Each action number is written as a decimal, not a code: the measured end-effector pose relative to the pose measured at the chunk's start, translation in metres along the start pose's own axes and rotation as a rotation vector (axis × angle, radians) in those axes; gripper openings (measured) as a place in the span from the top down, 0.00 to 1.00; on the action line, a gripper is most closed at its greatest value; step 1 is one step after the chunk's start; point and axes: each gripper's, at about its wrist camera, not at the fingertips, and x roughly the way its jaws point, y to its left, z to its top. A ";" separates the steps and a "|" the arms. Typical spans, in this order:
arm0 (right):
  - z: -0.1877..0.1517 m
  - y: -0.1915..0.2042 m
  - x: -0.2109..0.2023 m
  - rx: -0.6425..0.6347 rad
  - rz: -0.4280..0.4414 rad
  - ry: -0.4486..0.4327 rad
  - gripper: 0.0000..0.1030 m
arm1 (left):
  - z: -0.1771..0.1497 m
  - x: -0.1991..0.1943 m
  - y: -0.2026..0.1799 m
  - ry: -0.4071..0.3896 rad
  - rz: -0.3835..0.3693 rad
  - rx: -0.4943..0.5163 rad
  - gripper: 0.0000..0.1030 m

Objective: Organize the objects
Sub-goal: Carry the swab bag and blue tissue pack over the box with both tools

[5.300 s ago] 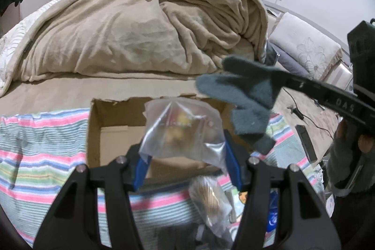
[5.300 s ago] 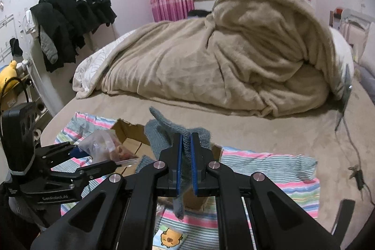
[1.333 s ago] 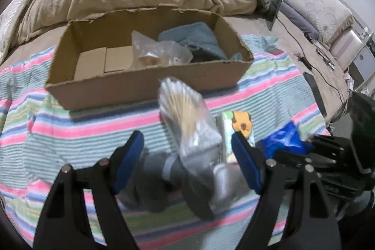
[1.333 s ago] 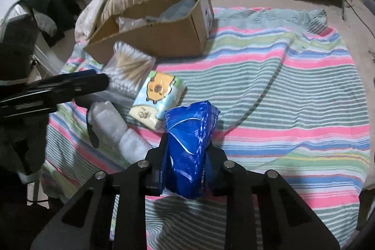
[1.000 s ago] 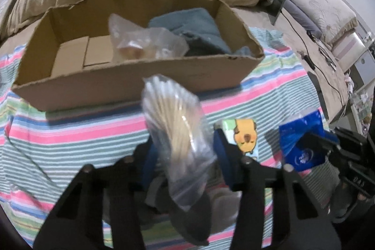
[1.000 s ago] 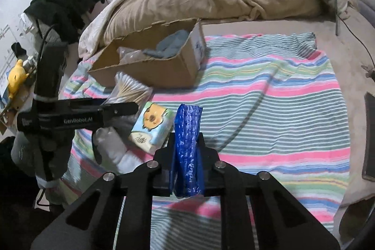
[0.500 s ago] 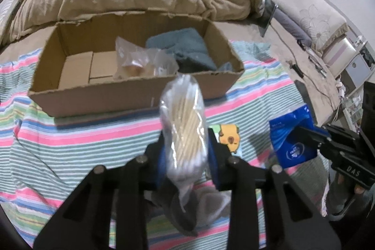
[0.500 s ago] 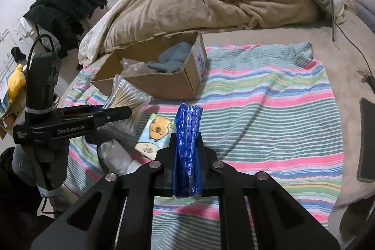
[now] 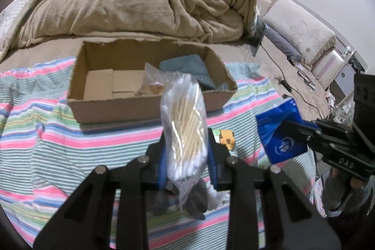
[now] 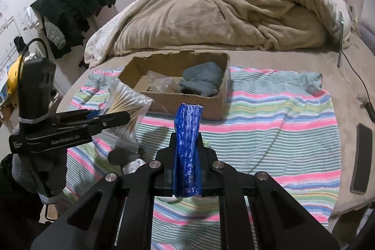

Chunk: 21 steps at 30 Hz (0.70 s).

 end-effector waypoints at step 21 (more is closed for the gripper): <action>0.055 0.055 0.019 -0.067 0.028 -0.045 0.88 | 0.033 -0.038 0.049 -0.138 0.041 -0.017 0.72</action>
